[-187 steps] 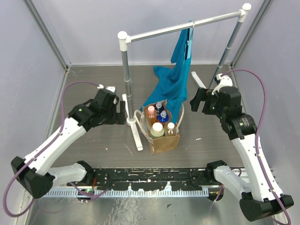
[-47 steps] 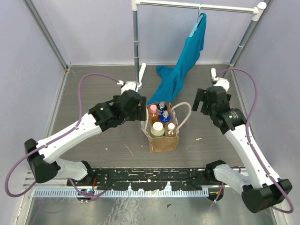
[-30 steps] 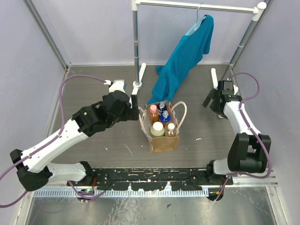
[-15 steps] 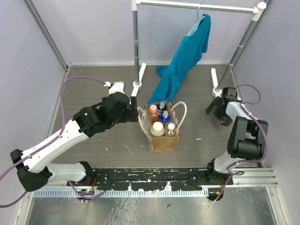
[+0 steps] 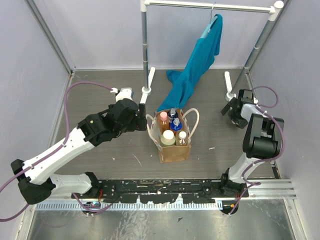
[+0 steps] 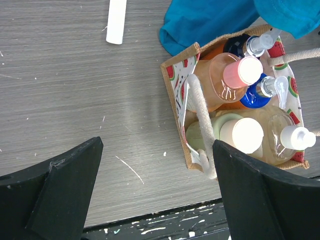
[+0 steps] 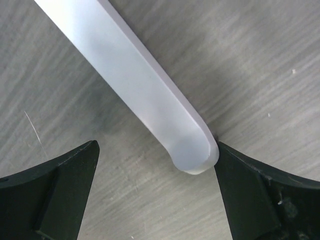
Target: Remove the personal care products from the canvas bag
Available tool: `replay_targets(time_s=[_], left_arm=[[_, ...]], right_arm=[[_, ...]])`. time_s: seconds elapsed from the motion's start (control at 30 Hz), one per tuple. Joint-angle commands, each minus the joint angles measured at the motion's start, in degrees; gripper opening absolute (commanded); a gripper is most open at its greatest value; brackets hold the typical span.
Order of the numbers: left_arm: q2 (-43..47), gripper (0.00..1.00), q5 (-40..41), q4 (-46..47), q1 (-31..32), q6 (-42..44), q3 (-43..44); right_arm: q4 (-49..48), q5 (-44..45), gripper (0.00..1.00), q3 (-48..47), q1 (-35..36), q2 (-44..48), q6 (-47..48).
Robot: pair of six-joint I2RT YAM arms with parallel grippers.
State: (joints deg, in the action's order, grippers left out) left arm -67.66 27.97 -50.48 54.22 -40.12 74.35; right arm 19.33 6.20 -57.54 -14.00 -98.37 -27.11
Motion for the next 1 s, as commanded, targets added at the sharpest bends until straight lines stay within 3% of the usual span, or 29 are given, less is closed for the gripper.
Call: replay_targets(time_s=[0.0, 0.2, 0.4, 0.67, 0.8, 0.97], left_arm=[[-0.6, 0.99, 0.0, -1.2, 0.3, -0.6, 0.7], [-0.3, 0.99, 0.0, -1.9, 0.3, -1.1, 0.7], [0.1, 0.99, 0.8, -2.4, 0.2, -1.3, 0.3], [-0.7, 0.99, 0.7, -1.5, 0.2, -0.9, 0.1], [0.0, 0.99, -0.2, 0.0, 0.3, 0.0, 0.2], [-0.3, 0.99, -0.3, 2.8, 0.3, 1.3, -0.4]], right_arm=[[-8.5, -1.7, 1.00, -5.0, -0.2, -3.4, -1.7], [-10.4, -3.8, 1.00, -11.1, -0.1, -6.9, -2.9], [-9.2, 2.4, 1.00, -14.4, -0.1, -7.7, -1.1], [-6.9, 26.0, 1.00, -6.1, 10.5, 15.2, 6.4], [-1.7, 25.3, 1.00, -6.7, 18.8, 29.5, 9.9], [3.9, 3.1, 0.98, -9.7, 24.4, 39.3, 11.0]])
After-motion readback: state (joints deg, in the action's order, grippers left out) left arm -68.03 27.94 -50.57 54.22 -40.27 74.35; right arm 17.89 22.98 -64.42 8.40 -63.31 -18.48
